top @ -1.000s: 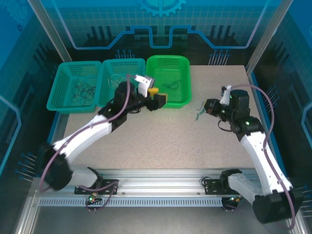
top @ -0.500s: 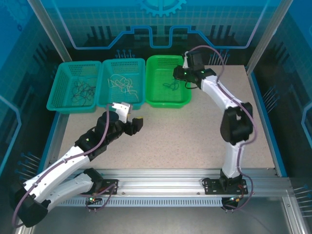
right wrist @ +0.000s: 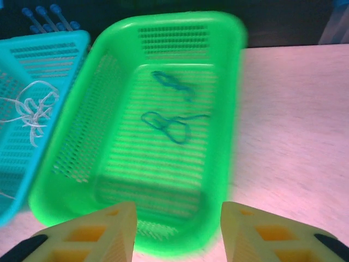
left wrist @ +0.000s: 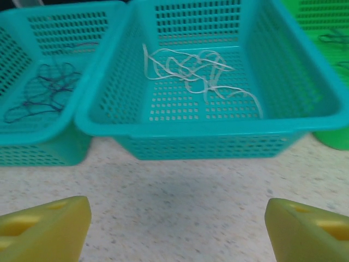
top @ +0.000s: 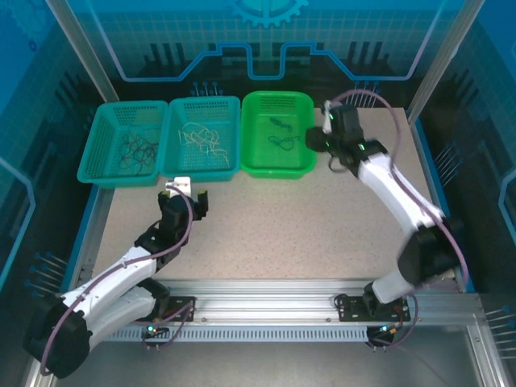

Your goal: Untangle the cables

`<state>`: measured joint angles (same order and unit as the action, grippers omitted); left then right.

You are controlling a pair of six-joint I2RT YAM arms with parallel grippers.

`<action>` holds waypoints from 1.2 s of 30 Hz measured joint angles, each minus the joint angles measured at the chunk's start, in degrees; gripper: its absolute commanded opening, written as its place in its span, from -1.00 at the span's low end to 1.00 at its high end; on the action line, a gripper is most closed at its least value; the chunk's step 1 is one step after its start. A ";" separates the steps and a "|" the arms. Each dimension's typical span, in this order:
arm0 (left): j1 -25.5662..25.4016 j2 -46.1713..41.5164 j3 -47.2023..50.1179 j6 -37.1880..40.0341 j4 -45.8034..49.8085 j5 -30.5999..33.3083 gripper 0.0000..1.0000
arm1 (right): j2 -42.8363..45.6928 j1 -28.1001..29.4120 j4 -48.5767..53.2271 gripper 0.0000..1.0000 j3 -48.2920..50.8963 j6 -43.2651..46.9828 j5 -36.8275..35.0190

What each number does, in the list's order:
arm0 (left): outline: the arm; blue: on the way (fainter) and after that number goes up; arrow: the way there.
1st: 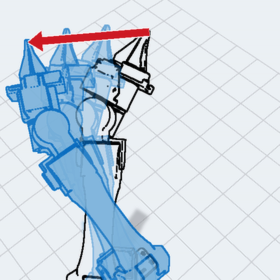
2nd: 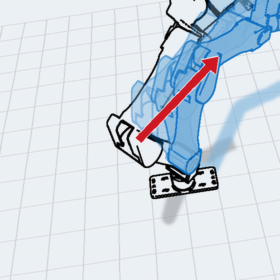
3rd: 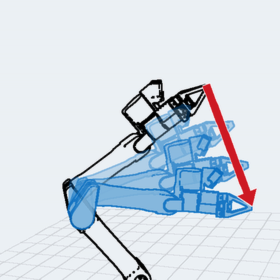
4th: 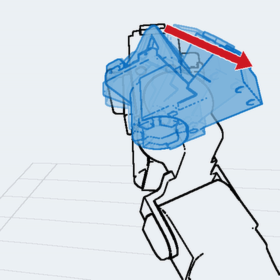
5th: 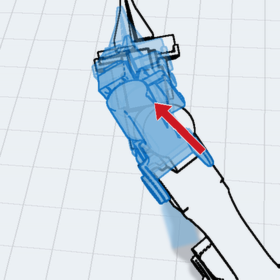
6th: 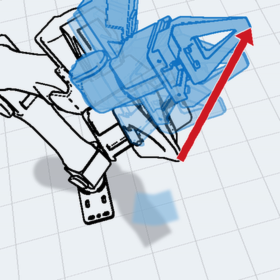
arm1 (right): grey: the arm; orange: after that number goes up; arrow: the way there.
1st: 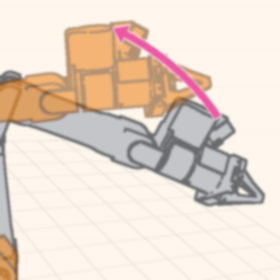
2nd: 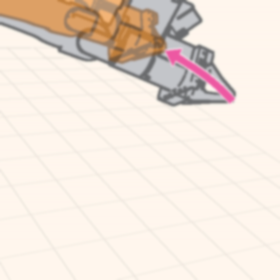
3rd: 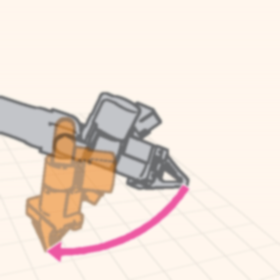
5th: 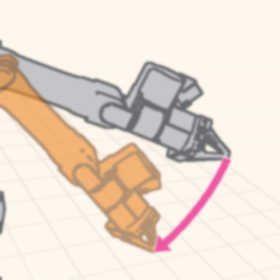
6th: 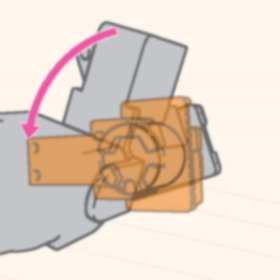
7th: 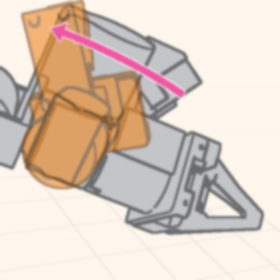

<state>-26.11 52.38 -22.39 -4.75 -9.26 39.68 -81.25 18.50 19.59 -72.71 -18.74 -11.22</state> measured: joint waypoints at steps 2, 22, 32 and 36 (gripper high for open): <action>1.62 2.14 2.49 2.58 -5.88 0.98 0.88 | 9.68 -0.68 -4.37 0.03 10.05 2.56 -4.35; 22.64 37.05 5.27 7.34 -47.19 -24.11 0.98 | 1.46 -16.28 -42.84 0.97 44.59 17.00 -9.27; 24.06 37.05 1.86 5.68 -45.22 -28.33 0.98 | -3.58 -12.70 -58.97 1.00 48.59 17.29 -2.64; 24.09 37.05 1.86 5.01 -44.94 -28.41 0.98 | -5.11 -13.68 -60.13 1.00 49.35 17.14 -1.79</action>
<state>-2.02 89.43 -20.53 0.25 -54.19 11.27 -86.37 4.82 -40.53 -23.35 -1.61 -13.02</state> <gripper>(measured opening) 0.989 0.999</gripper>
